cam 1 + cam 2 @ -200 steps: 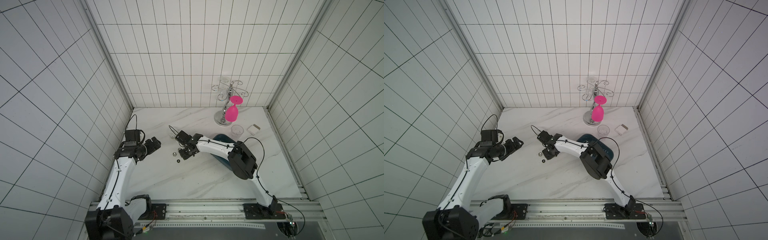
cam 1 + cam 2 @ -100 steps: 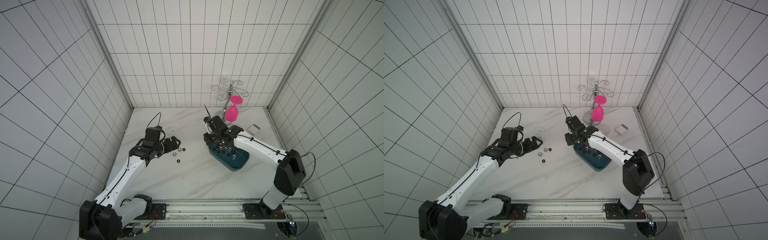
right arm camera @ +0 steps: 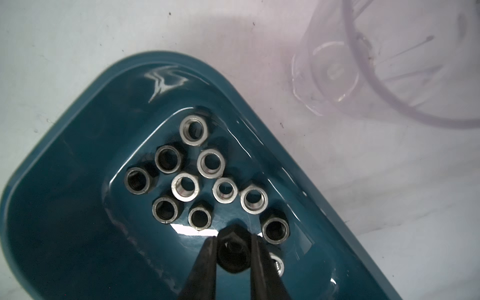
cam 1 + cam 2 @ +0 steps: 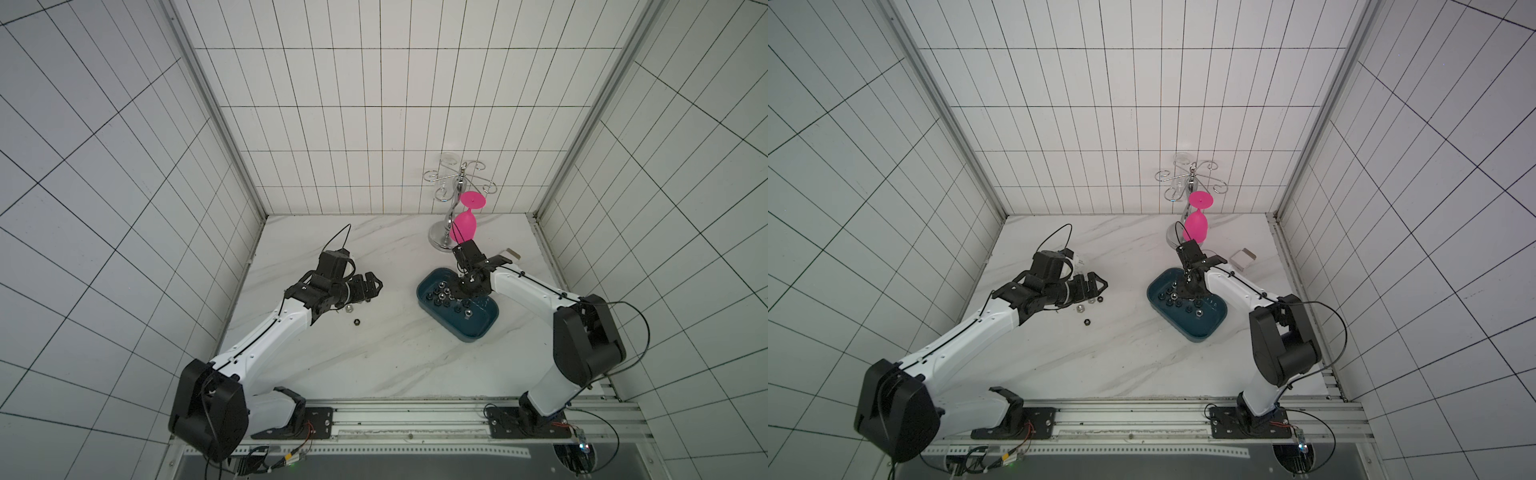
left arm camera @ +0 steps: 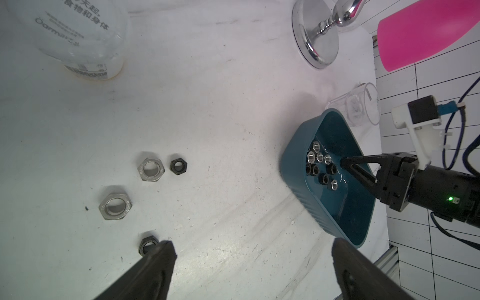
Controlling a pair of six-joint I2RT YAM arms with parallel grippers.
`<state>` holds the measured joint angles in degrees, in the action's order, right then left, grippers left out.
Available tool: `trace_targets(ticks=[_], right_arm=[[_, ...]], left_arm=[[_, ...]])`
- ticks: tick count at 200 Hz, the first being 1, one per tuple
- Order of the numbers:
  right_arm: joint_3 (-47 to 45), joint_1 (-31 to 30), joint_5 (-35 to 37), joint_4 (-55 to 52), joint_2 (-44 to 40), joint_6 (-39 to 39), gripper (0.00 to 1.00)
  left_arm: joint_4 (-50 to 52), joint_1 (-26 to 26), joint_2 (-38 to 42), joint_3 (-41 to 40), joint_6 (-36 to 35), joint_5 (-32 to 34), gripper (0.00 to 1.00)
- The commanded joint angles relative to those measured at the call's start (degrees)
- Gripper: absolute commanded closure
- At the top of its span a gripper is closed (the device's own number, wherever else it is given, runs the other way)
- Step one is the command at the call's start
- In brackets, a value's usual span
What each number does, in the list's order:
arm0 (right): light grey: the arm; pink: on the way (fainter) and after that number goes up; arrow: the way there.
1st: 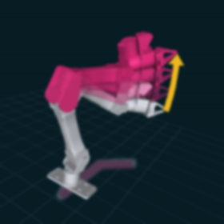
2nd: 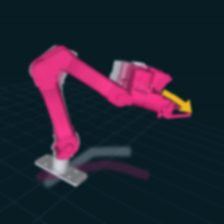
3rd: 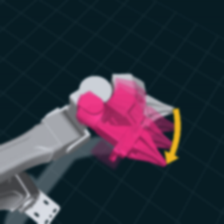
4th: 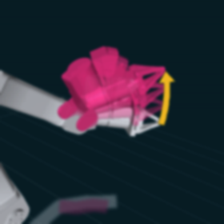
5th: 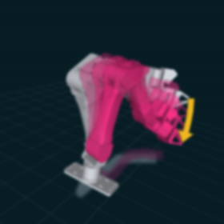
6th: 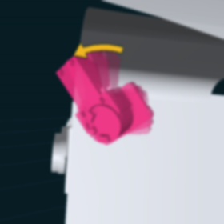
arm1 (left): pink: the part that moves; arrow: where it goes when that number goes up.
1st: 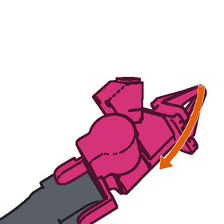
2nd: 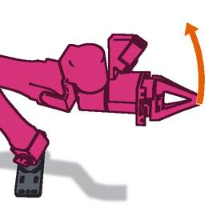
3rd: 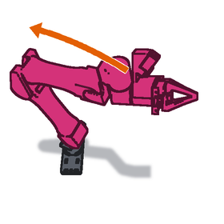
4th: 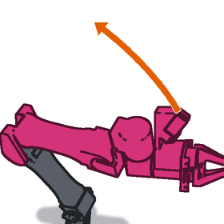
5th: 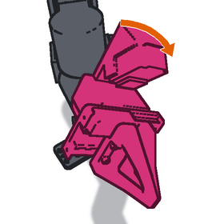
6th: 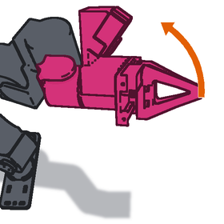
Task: Put the nuts on the desktop into the storage box
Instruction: Place the nut in the storage box, then pick up the nut from the center of the board.
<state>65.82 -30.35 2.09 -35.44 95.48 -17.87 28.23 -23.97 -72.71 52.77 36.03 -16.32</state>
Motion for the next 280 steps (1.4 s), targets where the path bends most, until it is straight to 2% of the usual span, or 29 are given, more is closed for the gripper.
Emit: trace_targets(ticks=[1, 59, 95, 109, 151, 179, 201, 226, 280], right_arm=[[-1.4, 0.2, -1.1, 0.3, 1.4, -0.7, 0.81], [-1.0, 0.1, -2.5, 0.7, 3.7, -0.2, 0.79], [-1.2, 0.1, -2.5, 0.5, 3.4, 0.0, 0.65], [-0.9, 0.1, -2.4, 0.0, 2.6, 0.3, 0.63], [1.3, -1.3, -2.6, -1.2, -3.4, 0.2, 0.63], [5.3, -8.0, -2.8, -0.3, -5.6, 1.4, 0.61], [10.7, -14.4, -3.2, 0.4, -1.9, 2.8, 0.57], [17.8, -18.6, -4.2, 0.2, 5.8, 4.1, 0.55], [30.5, -23.7, -5.5, -0.6, 22.3, 8.1, 0.5]], left_arm=[[-1.5, -0.2, -1.1, 2.3, -0.4, 0.9, 0.02], [-0.4, -0.1, -0.7, 2.3, -1.0, 1.8, 0.02], [0.7, 0.2, -0.3, 2.9, -1.7, 3.0, 0.02], [1.2, 0.7, -0.1, 3.2, -1.9, 3.3, 0.02], [4.4, 6.6, 1.3, 3.2, -1.8, 3.1, 0.02], [7.2, 12.2, 3.9, 2.2, -2.4, 3.9, 0.02], [9.0, 16.9, 6.1, 0.7, -2.6, 4.7, 0.02], [10.1, 21.6, 8.2, -1.1, -3.5, 3.2, 0.02], [12.5, 25.2, 9.9, -2.3, -5.8, 2.7, 0.02]])
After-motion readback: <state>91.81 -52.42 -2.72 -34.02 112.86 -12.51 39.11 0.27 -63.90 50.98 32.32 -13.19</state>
